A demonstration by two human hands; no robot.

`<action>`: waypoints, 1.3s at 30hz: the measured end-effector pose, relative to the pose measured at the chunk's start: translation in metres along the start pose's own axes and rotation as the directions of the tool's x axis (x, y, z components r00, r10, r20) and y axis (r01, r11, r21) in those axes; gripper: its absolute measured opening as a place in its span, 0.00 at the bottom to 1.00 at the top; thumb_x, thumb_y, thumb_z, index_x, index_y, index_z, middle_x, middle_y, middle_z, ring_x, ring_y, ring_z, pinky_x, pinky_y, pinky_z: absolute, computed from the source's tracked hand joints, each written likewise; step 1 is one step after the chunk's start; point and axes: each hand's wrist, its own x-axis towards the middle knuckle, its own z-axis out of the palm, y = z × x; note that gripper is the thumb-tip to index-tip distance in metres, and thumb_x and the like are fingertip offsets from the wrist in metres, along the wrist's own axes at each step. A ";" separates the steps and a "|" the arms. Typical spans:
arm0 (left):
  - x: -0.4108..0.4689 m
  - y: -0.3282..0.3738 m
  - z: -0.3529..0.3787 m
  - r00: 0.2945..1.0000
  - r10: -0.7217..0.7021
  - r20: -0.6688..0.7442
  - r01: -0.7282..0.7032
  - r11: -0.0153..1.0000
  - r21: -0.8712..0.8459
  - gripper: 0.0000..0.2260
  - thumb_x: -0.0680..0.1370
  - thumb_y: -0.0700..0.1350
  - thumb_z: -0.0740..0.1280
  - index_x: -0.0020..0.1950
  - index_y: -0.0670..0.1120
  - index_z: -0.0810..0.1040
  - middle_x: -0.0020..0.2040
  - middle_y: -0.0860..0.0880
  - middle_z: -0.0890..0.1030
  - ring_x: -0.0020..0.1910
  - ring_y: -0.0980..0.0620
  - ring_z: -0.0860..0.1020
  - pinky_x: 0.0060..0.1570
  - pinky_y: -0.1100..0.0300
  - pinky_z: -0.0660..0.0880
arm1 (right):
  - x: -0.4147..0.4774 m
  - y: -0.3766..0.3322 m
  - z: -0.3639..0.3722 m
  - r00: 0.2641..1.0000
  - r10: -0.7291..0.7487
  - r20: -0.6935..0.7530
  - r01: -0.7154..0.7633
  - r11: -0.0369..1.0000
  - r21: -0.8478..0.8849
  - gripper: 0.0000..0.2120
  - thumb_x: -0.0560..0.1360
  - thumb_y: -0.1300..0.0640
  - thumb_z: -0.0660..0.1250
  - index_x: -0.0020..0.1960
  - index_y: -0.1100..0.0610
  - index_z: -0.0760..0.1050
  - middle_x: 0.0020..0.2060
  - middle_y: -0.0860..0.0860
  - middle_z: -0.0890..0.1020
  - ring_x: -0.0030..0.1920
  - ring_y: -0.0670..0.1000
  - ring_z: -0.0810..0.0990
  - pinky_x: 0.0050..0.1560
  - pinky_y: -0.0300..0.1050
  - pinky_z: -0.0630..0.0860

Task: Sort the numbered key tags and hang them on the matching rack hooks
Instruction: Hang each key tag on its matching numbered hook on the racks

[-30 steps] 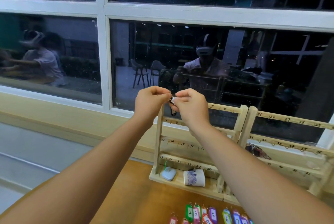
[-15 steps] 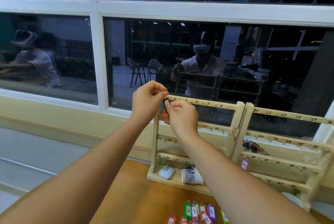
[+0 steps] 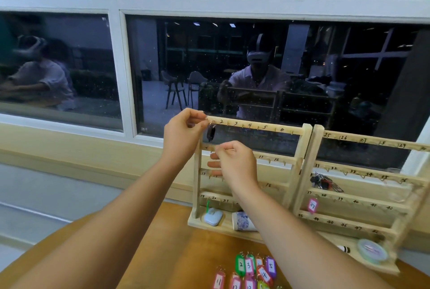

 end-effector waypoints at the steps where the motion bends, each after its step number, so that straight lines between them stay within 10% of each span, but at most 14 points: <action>1: -0.008 -0.002 -0.003 1.000 -0.001 -0.007 0.001 1.000 -0.012 0.03 0.80 0.46 0.76 0.51 0.55 0.85 0.47 0.59 0.87 0.49 0.59 0.84 0.55 0.50 0.84 | -0.006 0.003 -0.004 1.000 0.001 0.011 -0.001 1.000 -0.008 0.04 0.83 0.59 0.68 0.51 0.54 0.81 0.43 0.51 0.88 0.37 0.49 0.89 0.42 0.55 0.88; 13: -0.161 -0.102 0.000 0.935 -0.295 0.197 0.293 0.955 0.044 0.05 0.81 0.43 0.74 0.50 0.54 0.86 0.45 0.53 0.87 0.45 0.51 0.84 0.50 0.44 0.82 | -0.078 0.092 -0.068 0.995 0.038 0.091 -0.013 0.963 -0.268 0.07 0.81 0.57 0.72 0.45 0.48 0.84 0.42 0.46 0.87 0.36 0.47 0.86 0.41 0.54 0.83; 21: -0.219 -0.138 0.043 0.816 -0.455 0.356 0.414 0.891 0.189 0.04 0.78 0.45 0.74 0.47 0.54 0.85 0.43 0.58 0.86 0.42 0.59 0.83 0.44 0.61 0.80 | -0.083 0.152 -0.095 0.991 0.105 0.085 -0.030 0.783 -0.622 0.06 0.79 0.55 0.73 0.44 0.47 0.83 0.38 0.42 0.84 0.41 0.40 0.82 0.45 0.44 0.80; 28: -0.231 -0.152 0.072 0.803 -0.395 0.446 0.273 0.909 0.315 0.06 0.77 0.47 0.76 0.52 0.57 0.84 0.44 0.62 0.86 0.43 0.68 0.81 0.41 0.73 0.73 | -0.092 0.170 -0.100 0.973 0.199 0.117 -0.028 0.604 -0.796 0.02 0.81 0.51 0.71 0.51 0.45 0.82 0.44 0.41 0.81 0.48 0.47 0.81 0.51 0.52 0.83; 39: -0.227 -0.154 0.094 0.784 -0.352 0.512 0.046 0.855 0.517 0.09 0.75 0.63 0.74 0.49 0.61 0.82 0.49 0.60 0.81 0.45 0.62 0.79 0.43 0.59 0.77 | -0.093 0.183 -0.102 0.965 0.218 0.147 0.000 0.559 -0.829 0.00 0.82 0.49 0.69 0.53 0.44 0.78 0.45 0.44 0.80 0.47 0.48 0.81 0.49 0.50 0.83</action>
